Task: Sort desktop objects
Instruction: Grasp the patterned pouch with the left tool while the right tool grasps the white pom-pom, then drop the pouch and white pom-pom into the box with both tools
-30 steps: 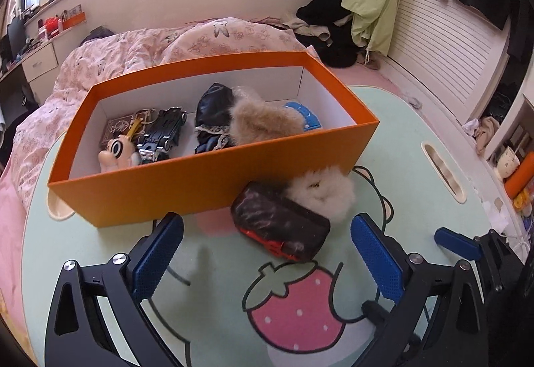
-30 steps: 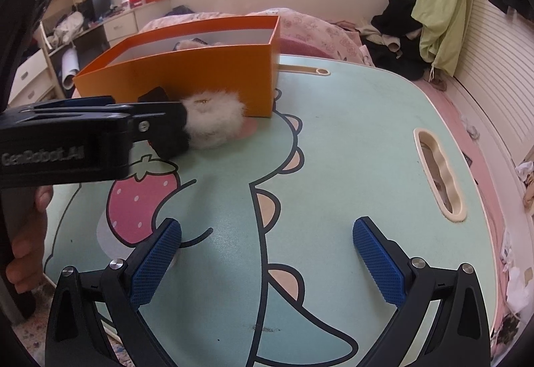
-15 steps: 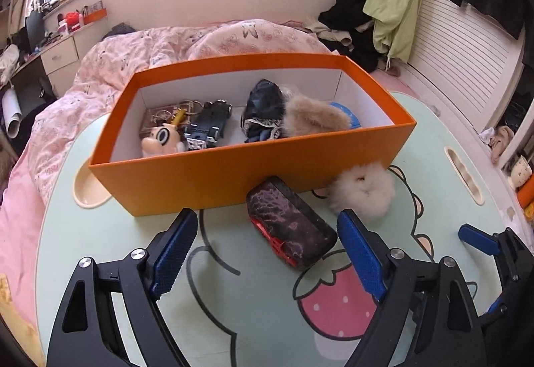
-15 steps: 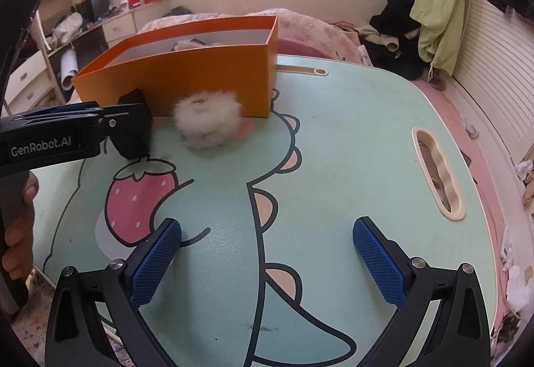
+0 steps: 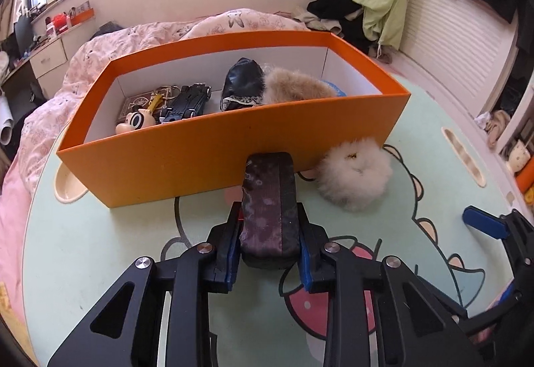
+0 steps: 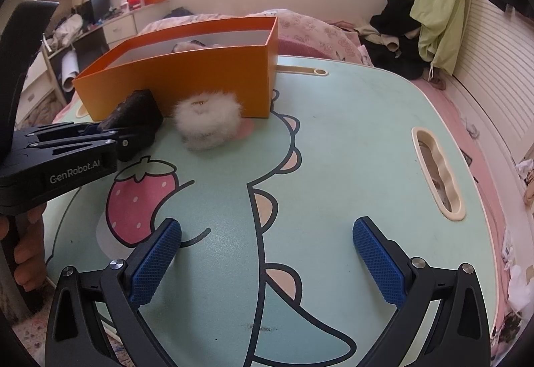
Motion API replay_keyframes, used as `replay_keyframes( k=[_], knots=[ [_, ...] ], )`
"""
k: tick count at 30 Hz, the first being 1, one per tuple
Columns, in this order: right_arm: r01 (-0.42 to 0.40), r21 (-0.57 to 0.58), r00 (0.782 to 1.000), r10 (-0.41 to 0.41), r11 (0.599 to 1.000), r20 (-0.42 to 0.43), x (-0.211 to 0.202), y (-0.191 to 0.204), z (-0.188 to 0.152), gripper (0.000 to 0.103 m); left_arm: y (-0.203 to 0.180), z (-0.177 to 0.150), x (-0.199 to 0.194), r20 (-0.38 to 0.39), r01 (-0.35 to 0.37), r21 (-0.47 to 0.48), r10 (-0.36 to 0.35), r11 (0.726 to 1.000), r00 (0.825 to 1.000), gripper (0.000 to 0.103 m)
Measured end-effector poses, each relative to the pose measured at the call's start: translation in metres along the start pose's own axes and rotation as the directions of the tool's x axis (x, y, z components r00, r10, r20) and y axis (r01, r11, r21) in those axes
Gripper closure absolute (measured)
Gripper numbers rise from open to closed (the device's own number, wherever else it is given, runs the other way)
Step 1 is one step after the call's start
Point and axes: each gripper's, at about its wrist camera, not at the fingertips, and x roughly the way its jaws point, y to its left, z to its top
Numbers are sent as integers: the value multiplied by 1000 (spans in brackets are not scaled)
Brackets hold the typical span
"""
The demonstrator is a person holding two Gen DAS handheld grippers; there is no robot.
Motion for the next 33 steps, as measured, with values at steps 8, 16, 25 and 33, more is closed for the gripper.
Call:
replay_keyframes(
  k=[8, 16, 25, 33],
  knots=[
    [-52, 3, 997, 52, 999, 51, -3, 9, 30, 0, 26, -19, -29, 31, 26, -45, -25, 999, 999, 74],
    [-65, -33, 998, 64, 997, -19, 39, 43, 80, 11, 48, -23, -46, 74, 10, -98, -2, 995, 997, 74],
    [-73, -59, 997, 70, 996, -45, 41, 47, 70, 63, 54, -28, -52, 84, 21, -111, -11, 994, 996, 74],
    [-119, -75, 990, 124, 990, 68, -7, 38, 80, 63, 50, -2, -65, 124, 57, -108, -43, 993, 991, 74]
  ],
)
